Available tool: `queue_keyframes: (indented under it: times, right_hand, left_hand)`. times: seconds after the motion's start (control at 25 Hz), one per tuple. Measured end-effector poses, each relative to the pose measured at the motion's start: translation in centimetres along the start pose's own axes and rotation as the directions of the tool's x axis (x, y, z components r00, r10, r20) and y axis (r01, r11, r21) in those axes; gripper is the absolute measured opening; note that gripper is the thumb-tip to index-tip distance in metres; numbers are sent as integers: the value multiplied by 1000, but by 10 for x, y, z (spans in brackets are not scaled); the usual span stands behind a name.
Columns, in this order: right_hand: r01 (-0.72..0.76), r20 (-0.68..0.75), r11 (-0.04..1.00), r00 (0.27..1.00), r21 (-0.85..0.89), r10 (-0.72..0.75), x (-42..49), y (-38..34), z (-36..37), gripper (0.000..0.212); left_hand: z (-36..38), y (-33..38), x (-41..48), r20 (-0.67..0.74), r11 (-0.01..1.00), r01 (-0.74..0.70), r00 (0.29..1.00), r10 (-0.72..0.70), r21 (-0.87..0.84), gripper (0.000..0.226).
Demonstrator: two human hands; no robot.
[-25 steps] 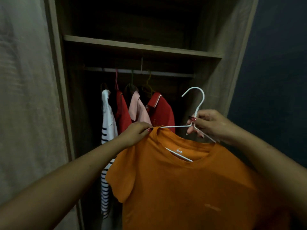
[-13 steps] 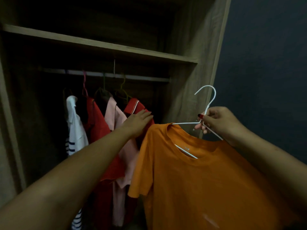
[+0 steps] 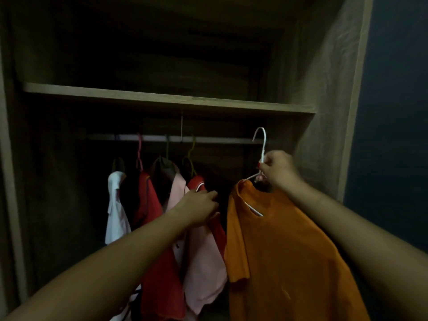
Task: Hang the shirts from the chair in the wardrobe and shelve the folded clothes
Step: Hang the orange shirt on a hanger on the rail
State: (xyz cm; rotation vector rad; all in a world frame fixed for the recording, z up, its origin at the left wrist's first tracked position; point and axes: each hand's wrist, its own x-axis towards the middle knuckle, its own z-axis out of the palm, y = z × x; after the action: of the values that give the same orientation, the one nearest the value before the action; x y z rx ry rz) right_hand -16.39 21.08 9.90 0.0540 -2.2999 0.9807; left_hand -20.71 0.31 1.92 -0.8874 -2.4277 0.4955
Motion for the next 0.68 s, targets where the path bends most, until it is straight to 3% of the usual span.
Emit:
queue_keyframes:
  times: [0.16, 0.36, 0.52, 0.68]
  right_hand:
    - [-79, 110, 982, 992, 172, 61, 48, 6, 55, 12]
    - [-176, 110, 929, 983, 326, 148, 93, 7, 115, 23]
    - [-135, 209, 961, 974, 242, 84, 110, 13, 156, 30]
    - [-82, 232, 986, 972, 146, 46, 111, 22, 180, 30]
  left_hand:
    - [7, -22, -18, -141, 991, -29, 990, 10, -134, 29]
    - [11, -37, -37, -276, 952, -83, 961, -2, -295, 26]
    - [7, -37, -54, -271, 904, -24, 957, -102, -427, 25]
    - [5, -36, -64, -269, 891, 18, 951, -156, -453, 26]
